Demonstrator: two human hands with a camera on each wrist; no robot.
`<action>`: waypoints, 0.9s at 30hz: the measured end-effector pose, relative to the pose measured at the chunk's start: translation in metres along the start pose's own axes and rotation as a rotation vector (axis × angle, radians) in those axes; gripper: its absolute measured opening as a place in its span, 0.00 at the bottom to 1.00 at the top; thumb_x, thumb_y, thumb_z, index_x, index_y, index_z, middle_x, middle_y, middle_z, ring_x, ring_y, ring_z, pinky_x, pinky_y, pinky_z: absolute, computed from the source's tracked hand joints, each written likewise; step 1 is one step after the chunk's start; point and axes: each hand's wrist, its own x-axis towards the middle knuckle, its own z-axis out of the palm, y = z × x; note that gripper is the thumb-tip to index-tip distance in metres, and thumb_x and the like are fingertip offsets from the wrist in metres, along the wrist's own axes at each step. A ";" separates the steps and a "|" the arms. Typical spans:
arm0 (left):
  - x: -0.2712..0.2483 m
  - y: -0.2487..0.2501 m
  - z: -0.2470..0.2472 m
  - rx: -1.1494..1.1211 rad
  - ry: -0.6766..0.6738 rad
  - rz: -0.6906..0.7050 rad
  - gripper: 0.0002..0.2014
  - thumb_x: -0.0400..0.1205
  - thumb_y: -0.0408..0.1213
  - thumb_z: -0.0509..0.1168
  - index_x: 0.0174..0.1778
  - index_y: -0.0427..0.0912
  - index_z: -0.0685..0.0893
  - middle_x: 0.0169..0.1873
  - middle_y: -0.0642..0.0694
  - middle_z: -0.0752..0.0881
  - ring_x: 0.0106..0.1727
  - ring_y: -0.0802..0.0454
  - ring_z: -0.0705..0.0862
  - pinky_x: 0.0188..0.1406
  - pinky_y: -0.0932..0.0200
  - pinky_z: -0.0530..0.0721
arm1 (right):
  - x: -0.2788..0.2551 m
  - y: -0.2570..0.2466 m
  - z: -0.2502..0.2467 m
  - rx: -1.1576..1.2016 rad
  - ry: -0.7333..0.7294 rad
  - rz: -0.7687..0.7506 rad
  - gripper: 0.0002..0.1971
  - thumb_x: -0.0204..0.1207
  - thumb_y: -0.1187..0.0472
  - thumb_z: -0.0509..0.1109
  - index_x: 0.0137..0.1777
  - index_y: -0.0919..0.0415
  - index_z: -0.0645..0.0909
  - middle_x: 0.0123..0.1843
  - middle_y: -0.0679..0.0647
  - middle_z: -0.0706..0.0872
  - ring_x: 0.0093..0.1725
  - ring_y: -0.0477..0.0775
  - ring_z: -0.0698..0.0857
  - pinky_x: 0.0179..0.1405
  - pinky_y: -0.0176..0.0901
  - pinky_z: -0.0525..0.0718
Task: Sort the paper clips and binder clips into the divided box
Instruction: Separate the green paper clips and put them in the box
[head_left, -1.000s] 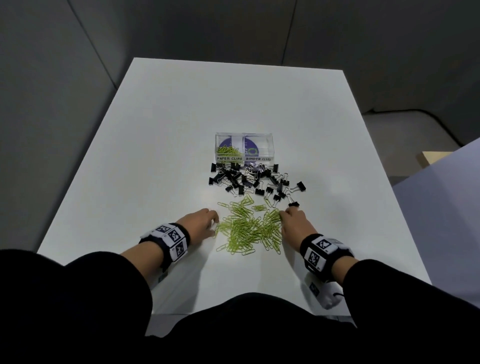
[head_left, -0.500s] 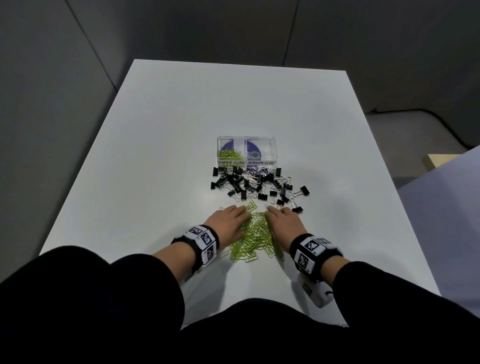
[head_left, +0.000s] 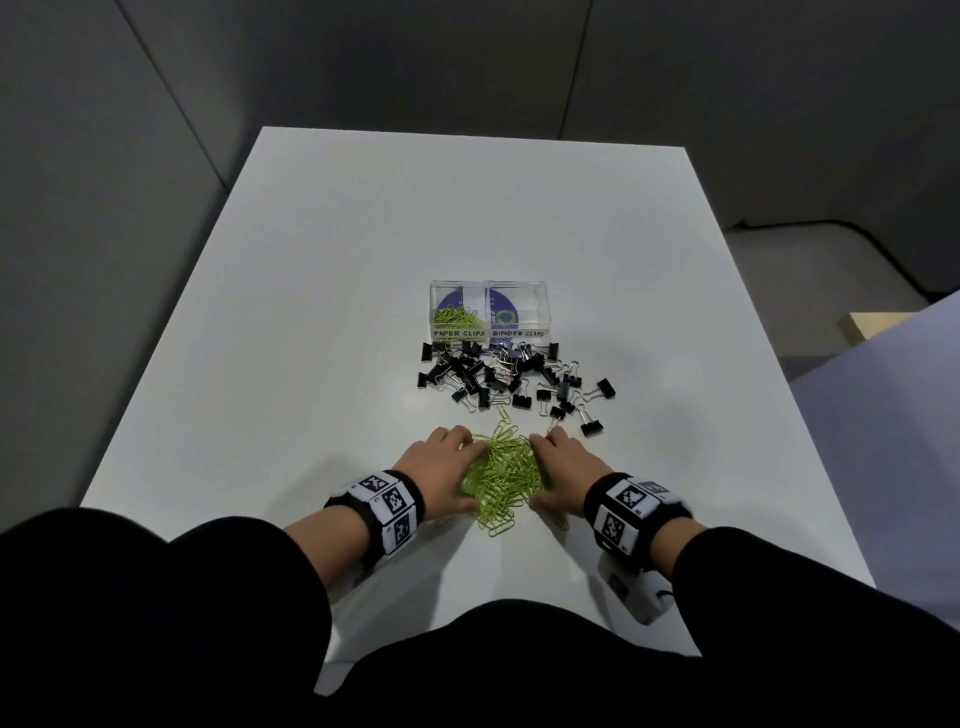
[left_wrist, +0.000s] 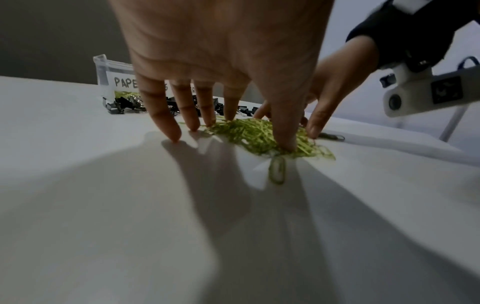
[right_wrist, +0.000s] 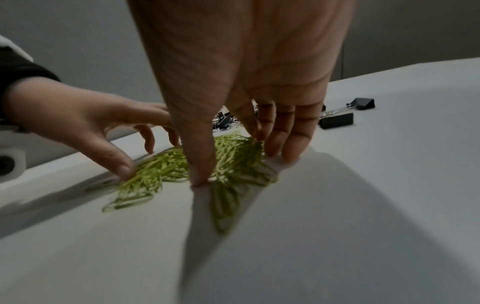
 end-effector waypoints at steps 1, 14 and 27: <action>0.001 0.001 -0.001 -0.014 0.013 -0.003 0.40 0.74 0.59 0.66 0.80 0.51 0.58 0.74 0.45 0.67 0.72 0.47 0.69 0.65 0.51 0.77 | 0.001 -0.002 -0.001 -0.003 0.012 -0.005 0.38 0.69 0.49 0.74 0.76 0.59 0.61 0.69 0.58 0.70 0.68 0.59 0.73 0.61 0.52 0.80; 0.007 0.011 -0.002 -0.094 0.022 -0.135 0.35 0.76 0.52 0.67 0.77 0.46 0.63 0.72 0.42 0.67 0.71 0.45 0.69 0.64 0.49 0.79 | 0.002 -0.013 0.000 -0.017 0.017 0.055 0.49 0.64 0.50 0.79 0.79 0.56 0.53 0.75 0.59 0.65 0.72 0.62 0.68 0.65 0.57 0.79; 0.018 0.005 -0.005 -0.215 -0.021 -0.177 0.22 0.77 0.39 0.70 0.65 0.39 0.73 0.65 0.40 0.71 0.62 0.42 0.76 0.62 0.48 0.79 | 0.011 -0.016 -0.007 0.080 0.045 0.050 0.27 0.70 0.56 0.74 0.66 0.58 0.69 0.65 0.59 0.71 0.61 0.61 0.76 0.59 0.55 0.82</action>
